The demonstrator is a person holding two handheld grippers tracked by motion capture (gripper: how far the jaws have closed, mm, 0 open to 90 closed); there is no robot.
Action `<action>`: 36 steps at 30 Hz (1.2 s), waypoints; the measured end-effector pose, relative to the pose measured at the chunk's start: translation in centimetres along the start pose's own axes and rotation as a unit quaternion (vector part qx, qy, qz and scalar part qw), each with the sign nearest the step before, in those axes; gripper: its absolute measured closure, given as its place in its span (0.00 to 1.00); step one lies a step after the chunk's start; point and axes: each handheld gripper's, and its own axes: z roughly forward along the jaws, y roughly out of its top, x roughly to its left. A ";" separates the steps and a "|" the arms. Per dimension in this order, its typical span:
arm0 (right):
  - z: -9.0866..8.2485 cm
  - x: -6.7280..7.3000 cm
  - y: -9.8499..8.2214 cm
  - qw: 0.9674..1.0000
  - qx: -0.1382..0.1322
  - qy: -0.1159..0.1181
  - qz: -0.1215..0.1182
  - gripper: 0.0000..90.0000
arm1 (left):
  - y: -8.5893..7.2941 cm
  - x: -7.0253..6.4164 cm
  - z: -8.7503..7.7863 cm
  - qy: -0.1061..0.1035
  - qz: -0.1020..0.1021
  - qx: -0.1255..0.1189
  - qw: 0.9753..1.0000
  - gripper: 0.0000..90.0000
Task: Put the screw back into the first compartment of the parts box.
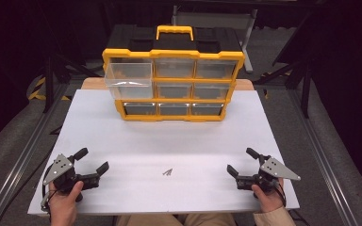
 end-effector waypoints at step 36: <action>0.1 0.3 0.2 1.000 0.003 0.009 -0.011 0.02 | 2.9 -5.9 7.4 -0.037 0.017 0.135 0.990 0.03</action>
